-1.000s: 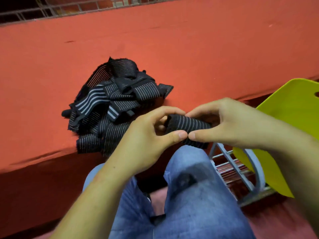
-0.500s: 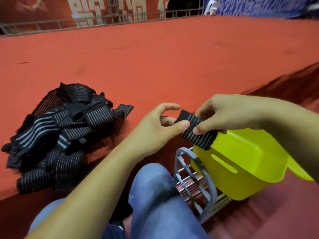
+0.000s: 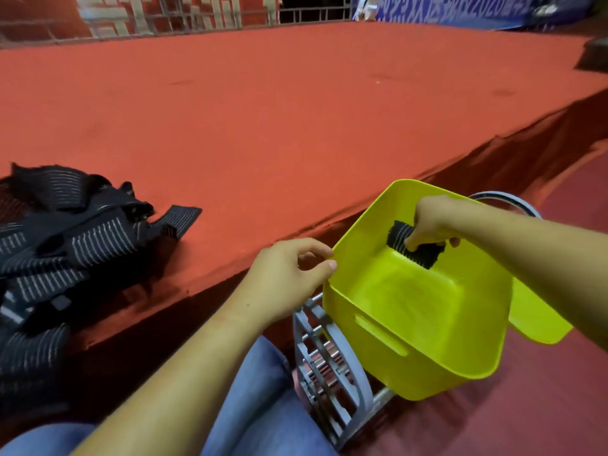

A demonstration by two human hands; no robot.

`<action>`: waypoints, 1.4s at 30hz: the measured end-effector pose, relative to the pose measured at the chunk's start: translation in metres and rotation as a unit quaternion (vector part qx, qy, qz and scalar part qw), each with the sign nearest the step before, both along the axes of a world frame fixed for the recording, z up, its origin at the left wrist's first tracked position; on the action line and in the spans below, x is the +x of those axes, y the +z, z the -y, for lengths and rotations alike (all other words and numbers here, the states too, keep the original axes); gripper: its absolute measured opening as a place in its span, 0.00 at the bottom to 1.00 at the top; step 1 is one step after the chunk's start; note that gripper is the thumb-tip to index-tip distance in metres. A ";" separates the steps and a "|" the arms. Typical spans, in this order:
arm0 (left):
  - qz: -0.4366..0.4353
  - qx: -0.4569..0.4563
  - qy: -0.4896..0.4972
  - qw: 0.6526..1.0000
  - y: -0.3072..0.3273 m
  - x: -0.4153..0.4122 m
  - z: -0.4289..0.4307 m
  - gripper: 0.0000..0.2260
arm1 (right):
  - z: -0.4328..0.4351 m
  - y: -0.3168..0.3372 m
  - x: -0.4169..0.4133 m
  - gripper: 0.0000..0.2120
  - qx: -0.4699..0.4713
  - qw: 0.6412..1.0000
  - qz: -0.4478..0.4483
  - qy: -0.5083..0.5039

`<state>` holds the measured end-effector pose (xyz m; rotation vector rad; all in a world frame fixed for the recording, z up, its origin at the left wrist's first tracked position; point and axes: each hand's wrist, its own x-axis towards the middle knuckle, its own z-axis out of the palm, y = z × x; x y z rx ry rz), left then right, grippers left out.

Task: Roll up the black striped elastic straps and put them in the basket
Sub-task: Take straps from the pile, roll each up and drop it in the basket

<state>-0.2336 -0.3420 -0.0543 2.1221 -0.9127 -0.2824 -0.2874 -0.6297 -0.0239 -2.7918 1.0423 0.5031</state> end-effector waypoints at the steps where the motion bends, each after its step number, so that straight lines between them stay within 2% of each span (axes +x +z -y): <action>1: -0.003 -0.001 -0.002 1.000 -0.003 0.000 0.002 0.07 | 0.001 -0.006 0.006 0.16 -0.004 1.000 -0.006 -0.003; 5: -0.017 -0.013 0.011 1.000 -0.014 0.005 0.009 0.17 | 0.010 -0.026 0.028 0.14 0.000 1.000 -0.017 -0.015; 7: -0.015 -0.002 0.022 1.000 -0.015 0.010 0.012 0.19 | 0.013 -0.034 0.034 0.14 0.011 0.999 -0.029 -0.020; 15: 0.069 0.048 0.005 0.996 -0.006 0.038 0.023 0.17 | 0.026 -0.056 0.049 0.15 0.024 0.996 -0.080 -0.036; 22: 0.076 0.052 -0.075 0.993 -0.005 0.068 0.023 0.20 | 0.032 -0.061 0.061 0.15 0.029 0.987 -0.146 -0.052; 26: 0.086 0.063 -0.094 0.990 -0.006 0.079 0.024 0.17 | 0.034 -0.070 0.064 0.17 0.028 0.980 -0.181 -0.080; 31: 0.064 0.047 -0.093 0.992 -0.007 0.079 0.022 0.18 | 0.038 -0.080 0.054 0.14 -0.029 0.984 -0.168 -0.041; 33: 0.057 0.044 -0.100 0.992 -0.008 0.080 0.021 0.17 | 0.041 -0.085 0.050 0.17 -0.044 0.985 -0.167 -0.021; 38: 0.052 0.043 -0.102 0.992 -0.009 0.082 0.022 0.17 | 0.040 -0.094 0.049 0.21 -0.041 0.985 -0.169 0.005; 42: 0.044 0.035 -0.088 0.995 -0.011 0.080 0.021 0.17 | 0.042 -0.105 0.046 0.20 -0.046 0.988 -0.150 0.007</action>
